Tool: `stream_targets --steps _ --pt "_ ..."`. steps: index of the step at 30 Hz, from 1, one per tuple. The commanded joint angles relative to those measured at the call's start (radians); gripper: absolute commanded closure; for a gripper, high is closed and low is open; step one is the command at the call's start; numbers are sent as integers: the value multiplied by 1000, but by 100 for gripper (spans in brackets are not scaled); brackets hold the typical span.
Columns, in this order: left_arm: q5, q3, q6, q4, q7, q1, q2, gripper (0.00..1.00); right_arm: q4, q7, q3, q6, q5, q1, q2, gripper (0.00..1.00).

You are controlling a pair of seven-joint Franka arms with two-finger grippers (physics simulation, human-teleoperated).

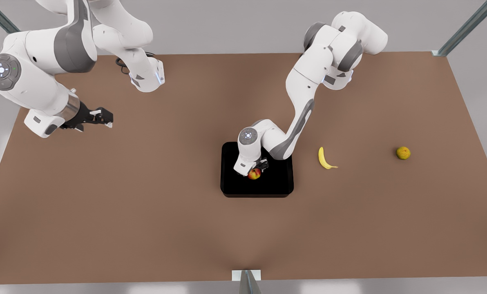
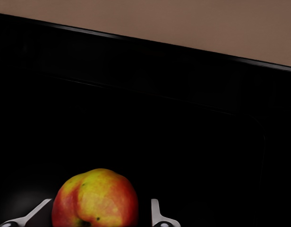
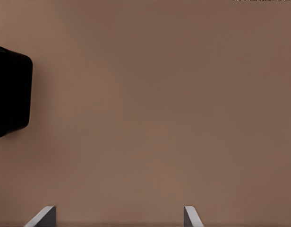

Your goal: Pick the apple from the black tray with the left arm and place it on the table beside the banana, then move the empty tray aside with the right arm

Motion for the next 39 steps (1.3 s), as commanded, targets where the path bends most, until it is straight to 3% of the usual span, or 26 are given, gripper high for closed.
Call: stream_targets --steps 1,3,5,7,8,16,21,29,34,39 --pt "9 0 1 0 -31 1 1 1 0 1 0 -1 1 20 0 0" --pt "10 0 3 1 -31 -1 7 9 0 1 0 -1 -1 20 -2 0" --pt "9 0 3 3 -31 -1 7 32 0 1 0 0 1 20 0 0" --pt "9 0 3 4 -29 1 7 32 0 1 0 0 -1 20 0 0" --pt "9 0 1 3 -28 -1 7 38 0 1 0 0 1 20 0 0" --pt "9 0 -140 3 31 -1 -42 37 0 1 0 -1 1 20 0 0" --pt "-14 0 -353 -8 161 41 -180 36 0 1 0 -1 1 20 -2 0" --pt "-40 3 -502 -62 814 323 -344 34 0 110 6 -3 8 22 -2 0" --pt "-36 8 -384 -88 1271 564 -337 34 -1 321 55 3 123 86 42 0" --pt "-39 8 -123 -299 1442 687 -348 34 0 662 86 179 151 201 182 0"
